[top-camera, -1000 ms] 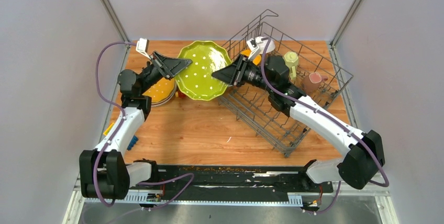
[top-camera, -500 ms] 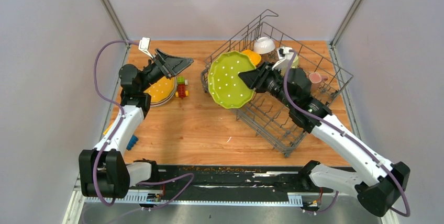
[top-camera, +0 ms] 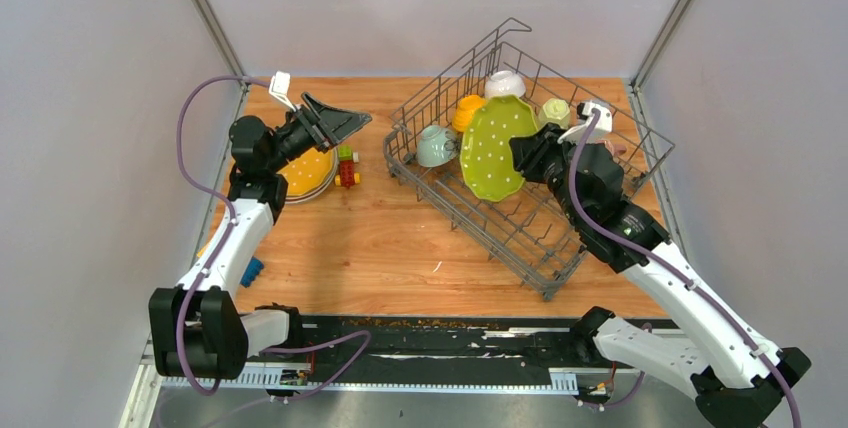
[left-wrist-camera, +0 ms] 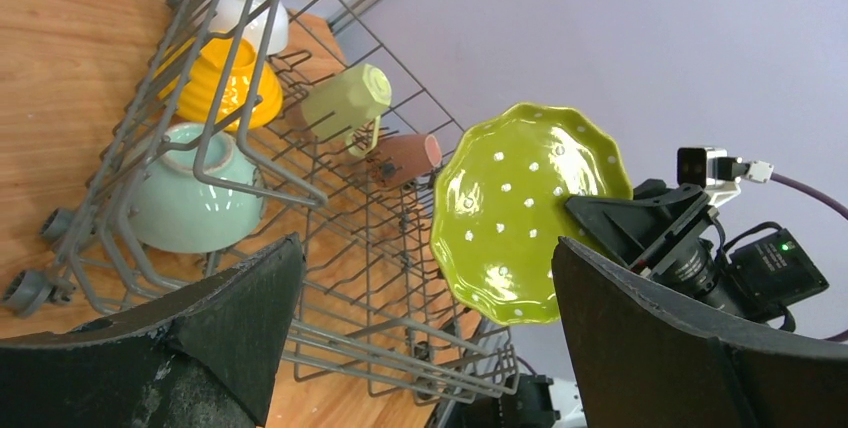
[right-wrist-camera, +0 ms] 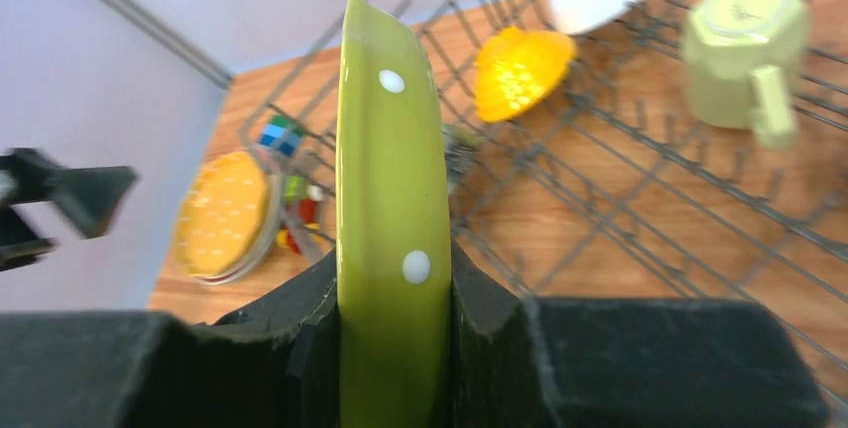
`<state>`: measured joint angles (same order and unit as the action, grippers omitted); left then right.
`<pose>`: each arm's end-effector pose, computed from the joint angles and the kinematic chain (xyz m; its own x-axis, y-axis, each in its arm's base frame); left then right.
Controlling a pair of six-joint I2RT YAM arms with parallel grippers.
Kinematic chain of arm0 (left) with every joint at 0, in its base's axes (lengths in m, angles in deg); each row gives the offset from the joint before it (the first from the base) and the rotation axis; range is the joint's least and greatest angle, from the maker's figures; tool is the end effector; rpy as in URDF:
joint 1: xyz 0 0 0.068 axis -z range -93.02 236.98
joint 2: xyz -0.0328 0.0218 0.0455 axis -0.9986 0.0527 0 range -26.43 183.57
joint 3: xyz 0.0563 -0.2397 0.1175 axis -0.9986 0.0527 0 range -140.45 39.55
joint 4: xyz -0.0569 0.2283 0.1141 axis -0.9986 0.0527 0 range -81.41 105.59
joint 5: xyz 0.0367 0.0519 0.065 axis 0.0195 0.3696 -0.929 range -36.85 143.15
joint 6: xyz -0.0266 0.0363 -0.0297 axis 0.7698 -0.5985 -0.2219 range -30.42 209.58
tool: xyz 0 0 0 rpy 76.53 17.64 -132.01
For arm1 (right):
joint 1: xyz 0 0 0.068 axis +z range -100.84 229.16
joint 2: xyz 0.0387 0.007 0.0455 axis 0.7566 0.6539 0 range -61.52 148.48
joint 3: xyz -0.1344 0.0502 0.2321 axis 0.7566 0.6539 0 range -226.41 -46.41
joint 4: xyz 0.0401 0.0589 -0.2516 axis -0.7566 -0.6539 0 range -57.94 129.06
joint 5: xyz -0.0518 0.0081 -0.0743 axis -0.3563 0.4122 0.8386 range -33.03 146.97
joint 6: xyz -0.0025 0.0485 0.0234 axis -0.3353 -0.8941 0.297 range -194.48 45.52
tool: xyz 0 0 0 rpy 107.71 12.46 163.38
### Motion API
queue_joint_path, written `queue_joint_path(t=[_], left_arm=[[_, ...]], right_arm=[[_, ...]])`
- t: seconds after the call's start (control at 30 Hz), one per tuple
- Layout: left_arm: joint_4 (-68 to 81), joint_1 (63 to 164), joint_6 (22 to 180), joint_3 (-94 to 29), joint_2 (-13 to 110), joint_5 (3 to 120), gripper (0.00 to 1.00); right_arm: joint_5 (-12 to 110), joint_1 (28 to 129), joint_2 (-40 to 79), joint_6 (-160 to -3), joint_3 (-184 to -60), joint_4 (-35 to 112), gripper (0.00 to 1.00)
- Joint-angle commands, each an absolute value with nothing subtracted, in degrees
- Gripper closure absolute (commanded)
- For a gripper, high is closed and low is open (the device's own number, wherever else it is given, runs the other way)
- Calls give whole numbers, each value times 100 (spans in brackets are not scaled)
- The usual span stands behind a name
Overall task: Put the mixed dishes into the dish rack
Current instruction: Pick up the plate at the center of the board, then insert the plate into the dish rack.
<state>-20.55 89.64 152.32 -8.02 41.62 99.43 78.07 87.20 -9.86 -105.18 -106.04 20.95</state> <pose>0.2679 -0.0382 0.3437 -0.5940 -0.5874 -0.5496 0.4753 0.2949 -0.8289 0.1624 0.1107 0.3952 -0.2700 0.3934 -0.8788 -0.1833 0.8750 0.4480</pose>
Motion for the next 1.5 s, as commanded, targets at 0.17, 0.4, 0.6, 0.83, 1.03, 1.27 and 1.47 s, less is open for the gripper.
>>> queue_joint_path(t=[0.17,0.4,0.6,0.83,1.03,1.27,1.47], left_arm=[[-1451,8985,14679,-1081,3930,9807,0],[-1240,8982,14537,-1129,3976,9776,0],[-1182,8982,14531,-1174,4043,9792,0],[-1048,8982,14450,-1190,4019,9777,0],[-979,8987,14426,-1207,4046,9775,0],[-1034,8981,14457,-1222,4146,9831,0],[-1056,8986,14468,-1241,4171,9850,0]], right_arm=[[9757,8678,-1036,-10378,-11661,1380,100],[10277,8678,-967,-10646,-11989,683,100],[10915,8678,-387,-11544,-12710,-1135,100],[11344,8678,248,-13373,-13481,-3452,100],[11567,8678,527,-14630,-13740,-4908,100],[11503,8634,379,-14748,-13401,-4909,100],[11487,8504,377,-14735,-13125,-4903,100]])
